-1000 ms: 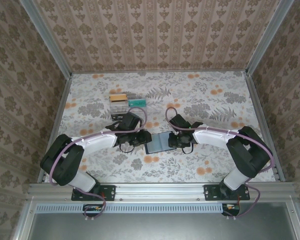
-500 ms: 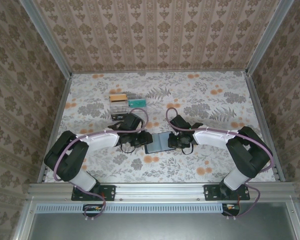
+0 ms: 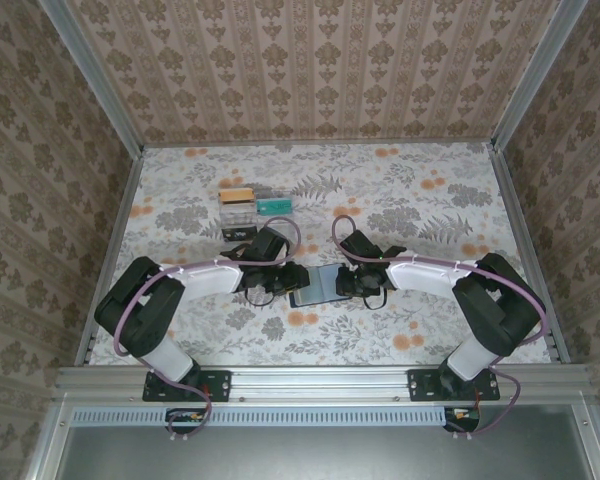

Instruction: Take the credit cards out of the card holder

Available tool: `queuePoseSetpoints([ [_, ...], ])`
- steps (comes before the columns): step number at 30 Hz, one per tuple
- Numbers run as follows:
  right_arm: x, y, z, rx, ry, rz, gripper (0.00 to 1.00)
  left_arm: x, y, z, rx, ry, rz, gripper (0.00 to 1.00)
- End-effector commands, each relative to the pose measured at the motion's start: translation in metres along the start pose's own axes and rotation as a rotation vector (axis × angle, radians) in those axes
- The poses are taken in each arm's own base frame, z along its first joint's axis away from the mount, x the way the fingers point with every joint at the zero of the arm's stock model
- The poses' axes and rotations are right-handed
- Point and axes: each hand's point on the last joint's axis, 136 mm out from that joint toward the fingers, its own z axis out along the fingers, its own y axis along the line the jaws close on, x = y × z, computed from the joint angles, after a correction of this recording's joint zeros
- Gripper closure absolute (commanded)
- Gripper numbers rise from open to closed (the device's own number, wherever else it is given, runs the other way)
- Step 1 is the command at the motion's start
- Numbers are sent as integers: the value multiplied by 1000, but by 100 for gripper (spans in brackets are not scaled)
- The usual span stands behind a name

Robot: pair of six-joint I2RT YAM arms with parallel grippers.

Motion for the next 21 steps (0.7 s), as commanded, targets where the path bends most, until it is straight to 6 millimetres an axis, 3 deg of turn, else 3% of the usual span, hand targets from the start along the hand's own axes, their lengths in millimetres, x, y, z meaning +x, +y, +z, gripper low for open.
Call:
queuePoseSetpoints([
  [1,14,-7,5,14,39,19,74,0,-6,1,6,9,10,65],
  [8,14,-5,5,10,40,16,73,-1,-11,8,33,23,22,64],
  [21,14,-6,4,13,40,15,73,-11,-42,15,134,26,63,56],
])
